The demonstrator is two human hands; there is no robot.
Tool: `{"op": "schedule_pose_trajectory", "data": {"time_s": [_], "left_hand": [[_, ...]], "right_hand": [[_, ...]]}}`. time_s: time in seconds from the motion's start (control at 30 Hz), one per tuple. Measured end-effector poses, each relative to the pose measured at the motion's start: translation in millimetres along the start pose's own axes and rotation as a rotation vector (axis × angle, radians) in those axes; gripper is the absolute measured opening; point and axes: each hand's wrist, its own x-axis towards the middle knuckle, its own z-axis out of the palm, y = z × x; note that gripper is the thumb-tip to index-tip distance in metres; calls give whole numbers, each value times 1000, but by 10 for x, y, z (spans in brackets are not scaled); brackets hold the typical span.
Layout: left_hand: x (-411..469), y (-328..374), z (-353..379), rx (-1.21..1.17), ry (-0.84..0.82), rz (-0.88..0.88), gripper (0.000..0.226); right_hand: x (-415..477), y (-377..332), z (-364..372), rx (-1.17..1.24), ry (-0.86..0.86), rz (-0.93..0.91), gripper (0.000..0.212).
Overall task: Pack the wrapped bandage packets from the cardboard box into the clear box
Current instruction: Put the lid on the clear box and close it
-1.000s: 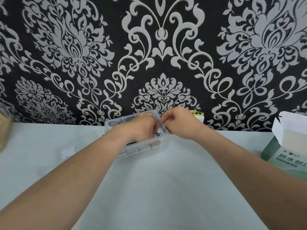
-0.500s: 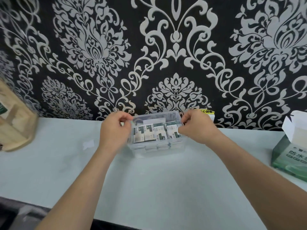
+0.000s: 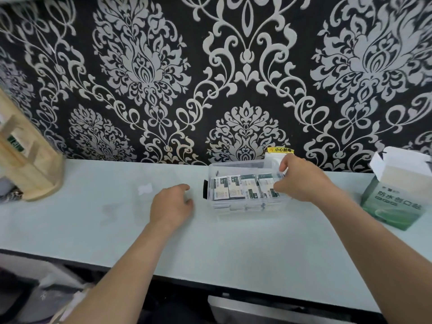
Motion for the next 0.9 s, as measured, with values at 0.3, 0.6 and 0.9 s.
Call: {"op": "schedule_pose_trajectory", "data": {"time_s": [0.3, 0.6, 0.9], "left_hand": [[-88, 88, -87, 98, 97, 136, 60], [-265, 556, -866, -224, 432, 353, 40], [-557, 1127, -1360, -941, -50, 573, 39]], "right_hand": [[-112, 34, -15, 127, 50, -30, 41], [-115, -146, -22, 398, 195, -242, 62], [-1, -173, -264, 1308, -23, -287, 65]]}}
